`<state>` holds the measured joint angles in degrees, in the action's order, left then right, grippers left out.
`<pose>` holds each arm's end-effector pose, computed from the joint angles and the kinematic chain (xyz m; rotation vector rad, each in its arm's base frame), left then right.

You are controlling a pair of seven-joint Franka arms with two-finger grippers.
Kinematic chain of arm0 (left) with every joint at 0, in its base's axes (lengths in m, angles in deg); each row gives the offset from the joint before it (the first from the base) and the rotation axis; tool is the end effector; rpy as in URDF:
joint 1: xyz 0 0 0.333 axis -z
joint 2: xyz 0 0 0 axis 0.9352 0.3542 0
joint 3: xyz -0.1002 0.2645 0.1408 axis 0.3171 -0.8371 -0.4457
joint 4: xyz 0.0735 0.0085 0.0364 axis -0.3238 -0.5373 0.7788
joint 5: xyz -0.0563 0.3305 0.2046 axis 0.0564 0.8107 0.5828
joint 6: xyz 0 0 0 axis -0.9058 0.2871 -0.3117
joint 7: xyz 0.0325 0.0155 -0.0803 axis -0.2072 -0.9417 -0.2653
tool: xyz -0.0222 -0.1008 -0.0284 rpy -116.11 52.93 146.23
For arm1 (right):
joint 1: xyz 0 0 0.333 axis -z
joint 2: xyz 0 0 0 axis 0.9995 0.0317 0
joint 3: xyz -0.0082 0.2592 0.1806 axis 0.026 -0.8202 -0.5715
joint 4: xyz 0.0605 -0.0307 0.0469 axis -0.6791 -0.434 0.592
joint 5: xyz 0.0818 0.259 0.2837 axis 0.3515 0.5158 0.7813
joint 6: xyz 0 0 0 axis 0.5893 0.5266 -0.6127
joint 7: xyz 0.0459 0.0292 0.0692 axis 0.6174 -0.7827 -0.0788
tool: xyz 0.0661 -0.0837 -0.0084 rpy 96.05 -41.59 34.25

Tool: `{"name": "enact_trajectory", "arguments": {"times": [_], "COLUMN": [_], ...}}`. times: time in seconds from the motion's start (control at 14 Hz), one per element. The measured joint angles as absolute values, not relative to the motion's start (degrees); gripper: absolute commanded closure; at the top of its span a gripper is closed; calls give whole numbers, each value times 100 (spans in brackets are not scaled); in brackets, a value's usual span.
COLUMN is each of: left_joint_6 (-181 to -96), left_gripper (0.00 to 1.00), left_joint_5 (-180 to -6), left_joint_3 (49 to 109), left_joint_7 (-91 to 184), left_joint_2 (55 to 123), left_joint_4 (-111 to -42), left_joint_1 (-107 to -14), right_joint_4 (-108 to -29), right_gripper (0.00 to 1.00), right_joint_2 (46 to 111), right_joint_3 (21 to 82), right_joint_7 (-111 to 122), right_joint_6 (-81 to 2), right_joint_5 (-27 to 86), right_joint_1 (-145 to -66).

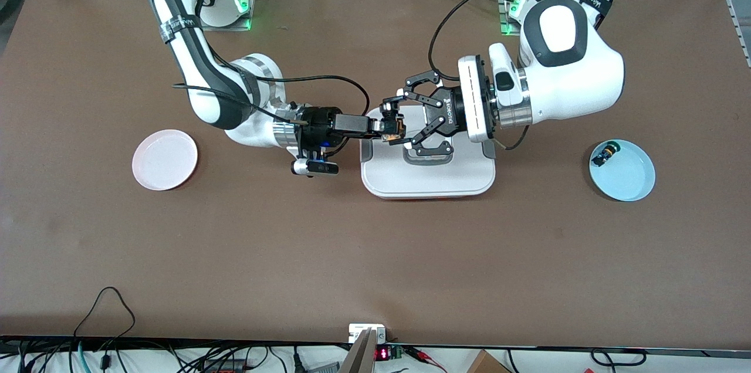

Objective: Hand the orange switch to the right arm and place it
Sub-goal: 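Close the right gripper on the orange switch beside the left gripper, then open the left gripper while the right gripper pulls the switch away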

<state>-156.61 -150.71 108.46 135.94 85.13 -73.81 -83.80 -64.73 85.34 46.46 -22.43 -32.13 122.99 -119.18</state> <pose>0.5927 -0.3230 0.4937 1.6663 -1.1162 0.8877 0.5842 0.4141 0.3803 -1.2112 0.2739 0.1069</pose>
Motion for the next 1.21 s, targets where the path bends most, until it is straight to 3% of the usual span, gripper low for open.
{"name": "enact_trajectory", "arguments": {"times": [0.71, 0.93, 1.21], "left_joint_6": [-15677, -15603, -14835], "left_gripper": [0, 0, 0], "left_joint_5": [-15071, -15072, -15072], "left_joint_3": [10834, 10834, 10826], "left_joint_7": [13562, 13483, 13326], "left_joint_2": [8514, 8514, 8513], "left_joint_4": [-7378, -7362, -7322], "left_joint_1": [-8432, -8456, -8743], "right_joint_4": [-6512, -6537, -6558], "right_gripper": [100, 100, 100], "right_joint_2": [8517, 8518, 8520], "right_joint_3": [4721, 4738, 4763], "right_joint_7": [-2390, -2327, -2110], "right_joint_6": [-3051, -2563, -1566], "right_joint_5": [12156, 11584, 10731], "right_joint_1": [-11822, -11457, -10669]}}
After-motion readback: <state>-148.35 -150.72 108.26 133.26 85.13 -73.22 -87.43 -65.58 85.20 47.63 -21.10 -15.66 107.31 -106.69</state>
